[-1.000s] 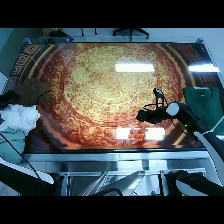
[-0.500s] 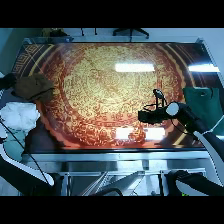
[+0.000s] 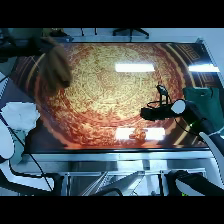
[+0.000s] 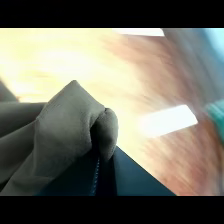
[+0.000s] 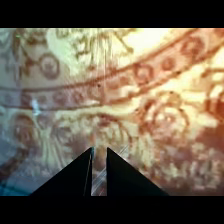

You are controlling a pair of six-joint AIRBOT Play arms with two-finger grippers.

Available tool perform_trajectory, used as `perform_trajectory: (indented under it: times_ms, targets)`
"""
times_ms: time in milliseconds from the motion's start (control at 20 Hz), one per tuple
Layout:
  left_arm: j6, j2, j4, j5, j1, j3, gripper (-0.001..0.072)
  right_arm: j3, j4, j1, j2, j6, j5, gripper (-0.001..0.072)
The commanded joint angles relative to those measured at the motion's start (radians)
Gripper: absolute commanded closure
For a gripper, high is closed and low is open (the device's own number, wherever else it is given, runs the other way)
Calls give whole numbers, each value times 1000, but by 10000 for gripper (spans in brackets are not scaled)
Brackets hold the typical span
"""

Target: Fold the shirts.

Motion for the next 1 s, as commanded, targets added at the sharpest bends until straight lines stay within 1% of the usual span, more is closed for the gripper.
perform_trajectory:
  times_ms: [0,100,150,250,350,400,450,500,550,600,750,800,850,900,950]
  targets:
    - [-101,59,109,-81,-266,-2,694,12,2,-82,58,-34,64,597]
    - [-181,39,293,-86,-401,-2,694,12,2,-144,93,-53,120,597]
    - [-209,23,363,-89,-452,-2,694,12,2,-174,105,-53,146,584]
    - [-244,-24,442,-89,-531,-2,694,12,2,-221,116,-64,193,454]
    - [-246,-84,441,-93,-584,-2,690,12,2,-246,115,-84,206,433]
    - [-246,-113,441,-100,-602,-2,685,12,1,-252,114,-90,204,350]
    - [-246,-140,441,-108,-614,-2,378,13,2,-257,113,-90,204,254]
    - [-249,-157,442,-118,-617,-2,68,16,2,-267,114,-90,204,243]
    - [-262,-164,449,-133,-607,0,48,27,2,-286,113,-90,204,244]
    - [-266,-166,459,-167,-588,12,48,41,2,-306,114,-94,206,243]
    - [-281,-164,459,-349,-486,18,48,60,2,-386,108,-132,262,243]
    - [-281,-151,459,-422,-446,-35,48,59,2,-410,100,-151,301,243]
    - [-281,-124,459,-448,-418,-119,48,51,2,-426,93,-173,323,244]
    - [-280,-78,459,-430,-390,-243,48,33,2,-438,90,-183,333,244]
    - [-279,-27,459,-380,-368,-376,48,2,2,-440,90,-183,332,243]
